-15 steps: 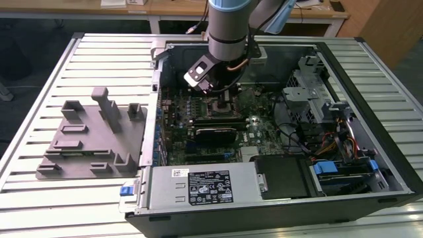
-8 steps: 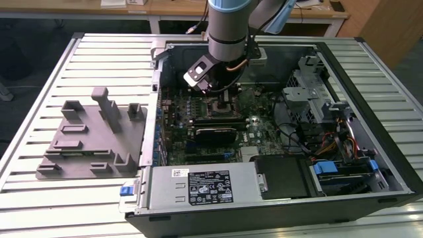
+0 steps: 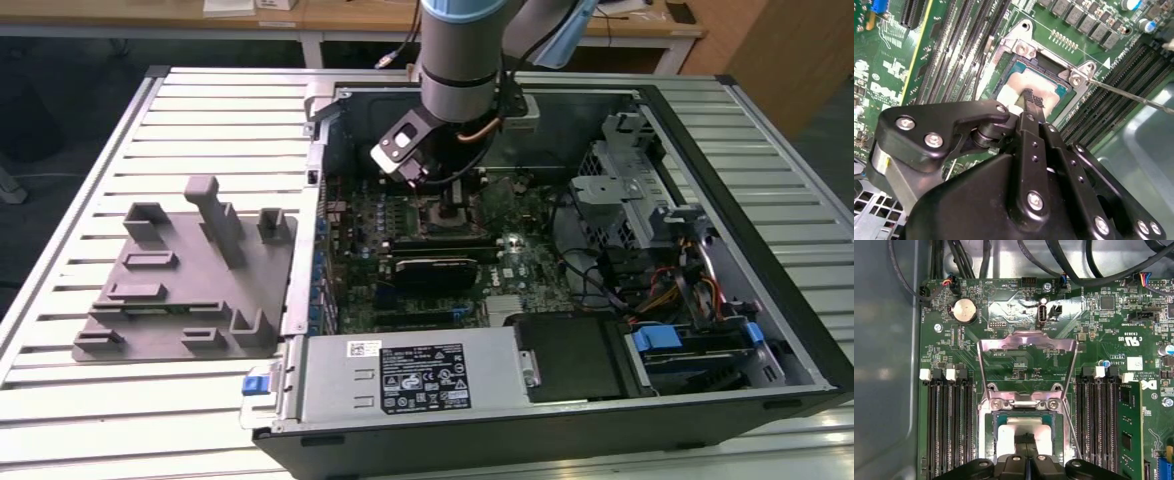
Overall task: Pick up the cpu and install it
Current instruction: 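Place the cpu into insertion slot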
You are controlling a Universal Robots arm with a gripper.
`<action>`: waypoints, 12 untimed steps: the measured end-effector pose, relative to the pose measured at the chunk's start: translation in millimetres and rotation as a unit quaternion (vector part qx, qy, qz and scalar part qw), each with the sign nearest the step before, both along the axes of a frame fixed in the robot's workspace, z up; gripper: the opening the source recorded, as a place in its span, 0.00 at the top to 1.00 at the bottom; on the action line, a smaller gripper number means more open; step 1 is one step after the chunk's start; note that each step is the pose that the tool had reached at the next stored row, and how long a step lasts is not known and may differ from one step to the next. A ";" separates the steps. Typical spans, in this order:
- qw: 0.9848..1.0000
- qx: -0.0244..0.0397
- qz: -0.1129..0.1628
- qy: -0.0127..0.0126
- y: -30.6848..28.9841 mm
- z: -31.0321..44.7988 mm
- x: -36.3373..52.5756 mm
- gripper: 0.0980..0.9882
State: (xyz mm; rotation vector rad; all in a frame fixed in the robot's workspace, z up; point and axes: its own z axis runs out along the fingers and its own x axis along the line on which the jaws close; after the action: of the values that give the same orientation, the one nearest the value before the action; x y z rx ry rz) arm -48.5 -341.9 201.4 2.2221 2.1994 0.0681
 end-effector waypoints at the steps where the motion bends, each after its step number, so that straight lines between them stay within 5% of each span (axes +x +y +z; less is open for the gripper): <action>1: 1.000 -0.001 0.000 0.000 -0.2 2.3 -0.1 0.99; 12: 1.000 -0.001 0.000 -0.001 -0.2 38.7 -0.1 0.99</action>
State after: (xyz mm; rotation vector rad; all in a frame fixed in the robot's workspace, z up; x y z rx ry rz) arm -48.6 -342.1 240.0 2.2203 2.1980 0.0693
